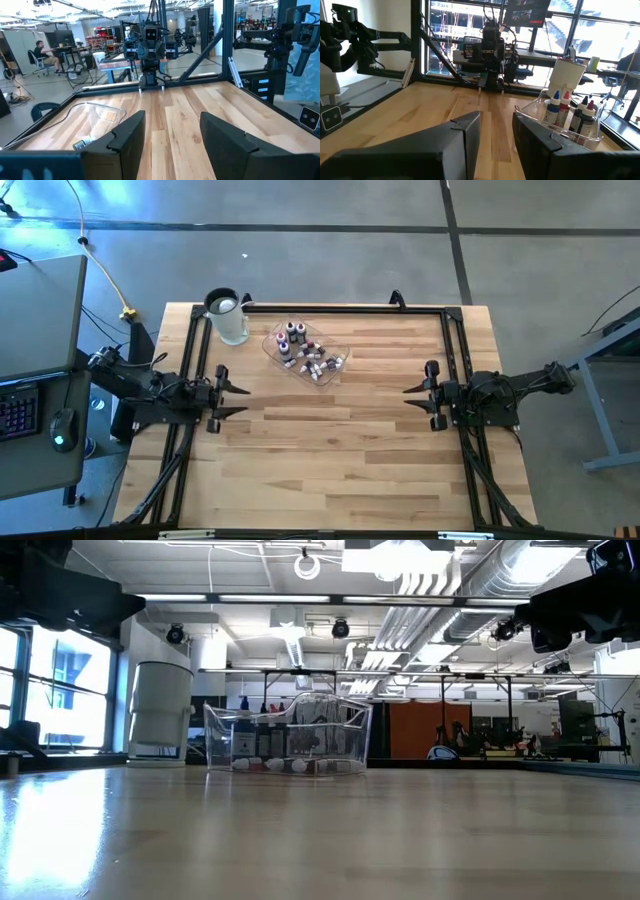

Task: Pick & Place food coloring
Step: Return to Home Position

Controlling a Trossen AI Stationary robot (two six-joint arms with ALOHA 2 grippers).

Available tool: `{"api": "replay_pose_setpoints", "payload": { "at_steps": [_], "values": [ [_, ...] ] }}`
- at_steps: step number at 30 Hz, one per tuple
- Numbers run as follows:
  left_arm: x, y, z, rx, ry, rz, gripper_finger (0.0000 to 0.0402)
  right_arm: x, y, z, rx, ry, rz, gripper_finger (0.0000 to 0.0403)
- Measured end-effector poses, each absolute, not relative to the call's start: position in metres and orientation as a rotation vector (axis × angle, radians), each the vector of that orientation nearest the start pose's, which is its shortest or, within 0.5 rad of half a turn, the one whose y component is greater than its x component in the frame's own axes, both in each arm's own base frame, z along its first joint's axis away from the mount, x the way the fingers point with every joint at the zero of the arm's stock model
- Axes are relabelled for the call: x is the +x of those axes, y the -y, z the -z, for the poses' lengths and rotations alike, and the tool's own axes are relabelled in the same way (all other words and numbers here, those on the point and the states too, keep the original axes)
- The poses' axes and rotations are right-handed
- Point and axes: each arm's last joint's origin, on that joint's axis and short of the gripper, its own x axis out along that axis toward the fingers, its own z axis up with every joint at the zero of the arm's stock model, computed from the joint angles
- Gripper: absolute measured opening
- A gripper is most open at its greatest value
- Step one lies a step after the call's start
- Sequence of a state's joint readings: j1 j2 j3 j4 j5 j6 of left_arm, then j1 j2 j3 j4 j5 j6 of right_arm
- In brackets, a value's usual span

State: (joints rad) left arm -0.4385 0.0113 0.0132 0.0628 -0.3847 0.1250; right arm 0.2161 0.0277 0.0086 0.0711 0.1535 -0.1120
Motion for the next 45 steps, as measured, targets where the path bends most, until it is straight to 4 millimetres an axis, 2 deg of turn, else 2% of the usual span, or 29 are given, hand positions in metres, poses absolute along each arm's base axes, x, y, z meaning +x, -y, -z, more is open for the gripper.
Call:
{"api": "replay_pose_setpoints", "payload": {
  "at_steps": [18,28,45],
  "values": [
    [0.092,0.029,-0.173,0.099,0.067,0.064,0.0186,0.097,-0.017,-0.171,-0.102,0.055,-0.059,0.0108],
    [0.095,0.016,-0.173,0.106,0.057,-0.050,0.0186,0.097,-0.017,-0.171,-0.103,0.053,-0.060,0.0108],
    [0.095,0.016,-0.173,0.108,0.056,-0.054,0.0186,0.097,-0.017,-0.171,-0.103,0.052,-0.060,0.0108]
  ]
}}
